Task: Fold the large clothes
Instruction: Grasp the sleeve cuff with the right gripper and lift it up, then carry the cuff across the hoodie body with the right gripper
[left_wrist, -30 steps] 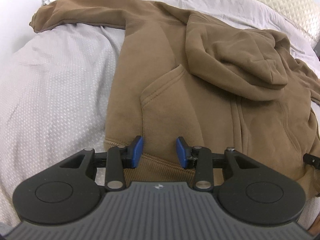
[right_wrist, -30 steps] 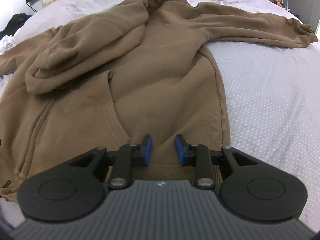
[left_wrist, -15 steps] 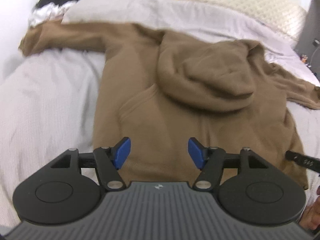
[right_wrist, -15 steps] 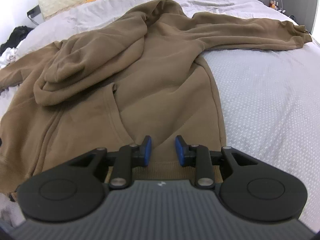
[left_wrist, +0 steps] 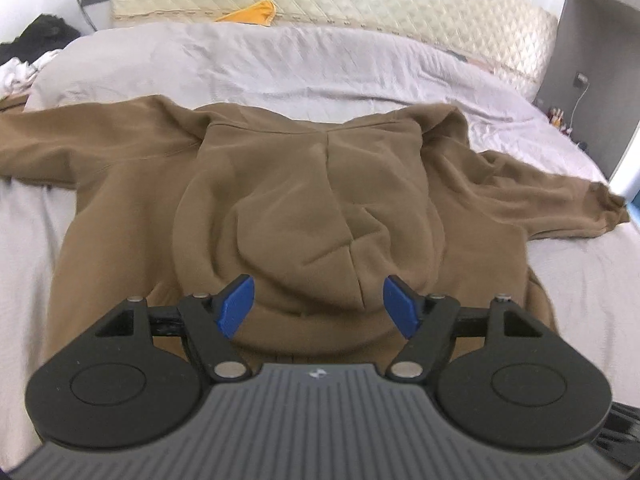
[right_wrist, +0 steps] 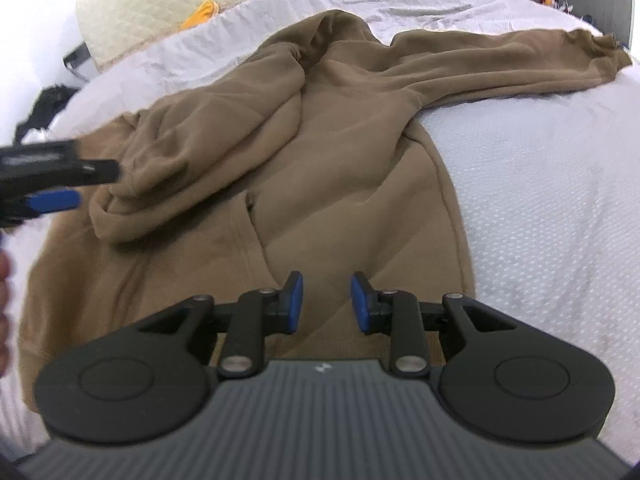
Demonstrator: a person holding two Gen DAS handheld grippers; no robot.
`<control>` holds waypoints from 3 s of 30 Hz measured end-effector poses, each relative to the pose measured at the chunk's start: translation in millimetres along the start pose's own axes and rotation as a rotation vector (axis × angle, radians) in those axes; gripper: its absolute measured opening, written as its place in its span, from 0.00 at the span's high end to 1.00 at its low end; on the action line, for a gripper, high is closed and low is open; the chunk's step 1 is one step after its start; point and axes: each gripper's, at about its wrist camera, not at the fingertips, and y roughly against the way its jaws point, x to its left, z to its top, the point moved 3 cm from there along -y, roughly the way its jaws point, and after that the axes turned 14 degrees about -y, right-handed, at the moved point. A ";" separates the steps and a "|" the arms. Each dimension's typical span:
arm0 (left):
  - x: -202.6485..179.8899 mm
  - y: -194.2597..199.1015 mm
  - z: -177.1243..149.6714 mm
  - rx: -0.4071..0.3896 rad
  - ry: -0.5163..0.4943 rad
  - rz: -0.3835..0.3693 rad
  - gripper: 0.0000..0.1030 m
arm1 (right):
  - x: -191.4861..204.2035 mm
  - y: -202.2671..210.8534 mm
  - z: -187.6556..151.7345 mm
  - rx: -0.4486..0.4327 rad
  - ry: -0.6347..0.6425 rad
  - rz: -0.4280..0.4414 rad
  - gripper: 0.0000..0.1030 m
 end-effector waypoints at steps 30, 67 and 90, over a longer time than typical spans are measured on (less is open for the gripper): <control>16.2 -65.9 -11.1 0.047 0.012 -0.053 0.19 | -106.5 -64.3 183.2 -0.218 -0.535 0.093 0.36; -0.1 -72.0 -5.6 0.030 0.058 0.080 0.15 | -406.9 -199.1 394.5 -0.605 -0.604 -0.010 0.73; 14.9 -19.2 -5.2 -0.099 0.103 0.040 0.16 | -190.6 12.8 459.2 -0.802 -0.196 -0.091 0.78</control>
